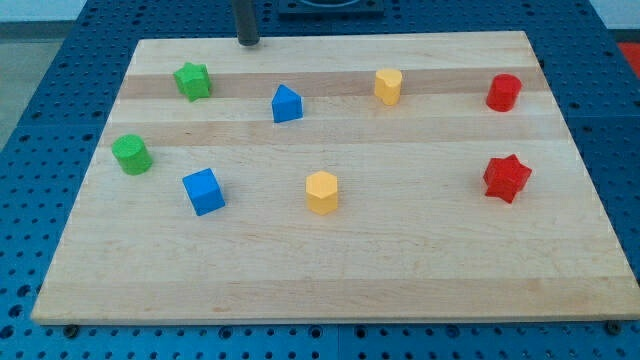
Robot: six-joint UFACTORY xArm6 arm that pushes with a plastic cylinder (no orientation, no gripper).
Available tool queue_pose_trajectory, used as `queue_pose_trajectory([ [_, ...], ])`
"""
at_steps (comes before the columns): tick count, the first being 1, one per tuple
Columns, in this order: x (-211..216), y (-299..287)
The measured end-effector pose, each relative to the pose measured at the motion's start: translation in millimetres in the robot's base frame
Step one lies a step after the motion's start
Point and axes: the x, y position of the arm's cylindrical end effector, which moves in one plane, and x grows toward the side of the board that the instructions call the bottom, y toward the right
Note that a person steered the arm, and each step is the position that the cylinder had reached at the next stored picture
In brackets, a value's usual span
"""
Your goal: Touch the top left side of the green star
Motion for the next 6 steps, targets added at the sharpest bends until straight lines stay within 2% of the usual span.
queue_pose_trajectory([
  [1,0,-67],
  [2,0,-88],
  [4,7,-87],
  [5,53,-80],
  [6,52,-91],
])
